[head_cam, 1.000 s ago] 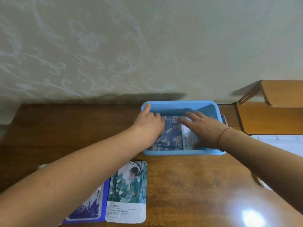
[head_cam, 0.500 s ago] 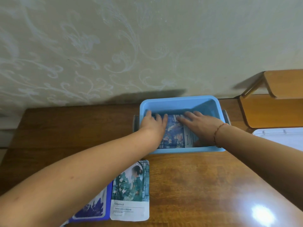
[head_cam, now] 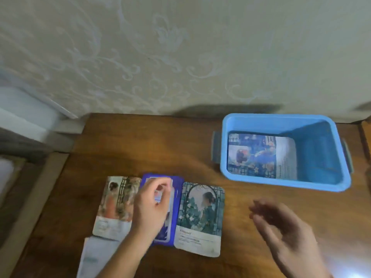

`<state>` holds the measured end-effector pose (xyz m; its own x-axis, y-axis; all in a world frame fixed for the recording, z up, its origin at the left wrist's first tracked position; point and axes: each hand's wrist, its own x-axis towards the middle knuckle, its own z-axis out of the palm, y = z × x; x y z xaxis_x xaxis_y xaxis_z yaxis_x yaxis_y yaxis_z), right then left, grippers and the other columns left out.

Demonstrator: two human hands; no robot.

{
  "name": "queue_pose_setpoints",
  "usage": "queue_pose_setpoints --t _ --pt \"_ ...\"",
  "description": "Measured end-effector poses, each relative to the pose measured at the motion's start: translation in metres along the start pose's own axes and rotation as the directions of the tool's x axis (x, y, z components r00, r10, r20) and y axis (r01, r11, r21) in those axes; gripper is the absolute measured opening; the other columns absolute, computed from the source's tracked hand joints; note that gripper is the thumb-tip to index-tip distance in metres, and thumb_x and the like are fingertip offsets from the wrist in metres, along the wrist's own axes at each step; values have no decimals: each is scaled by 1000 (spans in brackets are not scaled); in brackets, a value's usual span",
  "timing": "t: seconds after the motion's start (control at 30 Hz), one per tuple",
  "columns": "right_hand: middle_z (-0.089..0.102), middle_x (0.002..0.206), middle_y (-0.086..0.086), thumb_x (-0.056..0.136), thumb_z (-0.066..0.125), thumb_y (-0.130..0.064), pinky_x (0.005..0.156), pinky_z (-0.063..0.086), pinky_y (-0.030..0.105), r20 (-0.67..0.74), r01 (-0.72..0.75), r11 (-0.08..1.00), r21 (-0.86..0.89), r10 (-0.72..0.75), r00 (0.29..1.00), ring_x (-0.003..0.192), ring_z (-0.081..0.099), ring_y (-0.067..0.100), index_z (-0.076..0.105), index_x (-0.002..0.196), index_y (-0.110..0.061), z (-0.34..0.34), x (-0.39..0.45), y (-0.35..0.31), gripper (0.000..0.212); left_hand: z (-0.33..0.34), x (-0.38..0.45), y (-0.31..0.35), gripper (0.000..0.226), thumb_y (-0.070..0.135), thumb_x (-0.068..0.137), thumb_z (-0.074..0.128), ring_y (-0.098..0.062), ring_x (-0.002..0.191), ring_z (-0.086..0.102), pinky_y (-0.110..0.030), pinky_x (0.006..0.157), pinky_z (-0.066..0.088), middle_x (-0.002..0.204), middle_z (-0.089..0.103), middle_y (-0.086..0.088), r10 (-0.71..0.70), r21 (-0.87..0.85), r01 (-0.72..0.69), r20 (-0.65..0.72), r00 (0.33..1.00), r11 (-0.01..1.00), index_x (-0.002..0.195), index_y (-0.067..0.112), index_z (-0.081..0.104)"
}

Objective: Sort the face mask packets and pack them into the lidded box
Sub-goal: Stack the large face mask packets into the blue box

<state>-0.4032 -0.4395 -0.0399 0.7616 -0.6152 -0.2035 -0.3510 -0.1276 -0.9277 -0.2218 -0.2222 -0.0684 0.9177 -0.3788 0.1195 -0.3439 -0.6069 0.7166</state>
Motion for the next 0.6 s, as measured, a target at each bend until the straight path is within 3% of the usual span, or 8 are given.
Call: queue_pose_setpoints --t 0.1,0.17,0.23,0.3,0.37,0.47,0.53,0.6 --pt "75 92 -2 80 75 -9 69 60 37 158 -433 901 -4 429 890 79 71 14 70 101 -18 46 -5 35 23 17 -62 -19 23 28 88 62 6 107 57 -22 94 51 116 61 17 21 95 -49 272 962 994 110 26 68" --pt "72 88 -1 83 72 -13 47 53 27 131 -582 813 -18 579 805 70 67 14 69 99 -15 63 -2 31 17 29 -85 -21 34 29 82 69 -2 116 53 -20 102 45 126 57 12 91 197 -187 414 906 962 115 23 67" --pt "71 84 4 85 70 -16 38 45 19 67 -624 782 -17 623 779 63 63 14 68 97 -14 77 1 29 13 36 -92 -19 37 27 76 75 -12 113 55 -26 92 53 126 58 6 116 245 -255 468 876 935 112 23 69" --pt "73 83 5 84 71 -18 55 59 29 44 -638 770 -2 637 769 69 68 17 72 93 -11 88 4 23 12 38 -90 -15 40 29 72 77 -14 109 55 -28 82 56 123 59 5 89 270 -241 473 876 932 110 24 69" --pt "73 79 4 84 71 -17 72 61 42 43 -658 753 23 656 753 74 71 21 71 82 -15 94 7 20 3 38 -90 -13 44 28 67 80 -13 106 57 -26 74 57 119 59 7 76 294 -234 463 883 927 109 26 69" --pt "73 77 3 83 72 -23 76 60 42 66 -691 722 -33 691 720 75 71 22 70 77 -18 103 10 23 7 38 -91 -14 46 29 67 81 -14 107 59 -25 70 58 118 58 7 103 273 -253 462 881 928 110 25 67" --pt "73 80 1 79 72 -32 80 58 44 61 -661 740 -120 670 740 80 70 23 70 84 -19 112 9 27 13 36 -88 -15 46 30 69 80 -15 109 60 -27 72 59 120 58 6 113 249 -249 456 883 936 112 25 65" --pt "70 84 -2 81 68 -32 79 56 39 29 -575 794 -196 591 806 84 68 22 63 87 -23 119 4 28 12 36 -87 -17 47 30 71 77 -14 108 59 -28 72 58 121 56 6 141 220 -256 434 890 941 114 25 60"
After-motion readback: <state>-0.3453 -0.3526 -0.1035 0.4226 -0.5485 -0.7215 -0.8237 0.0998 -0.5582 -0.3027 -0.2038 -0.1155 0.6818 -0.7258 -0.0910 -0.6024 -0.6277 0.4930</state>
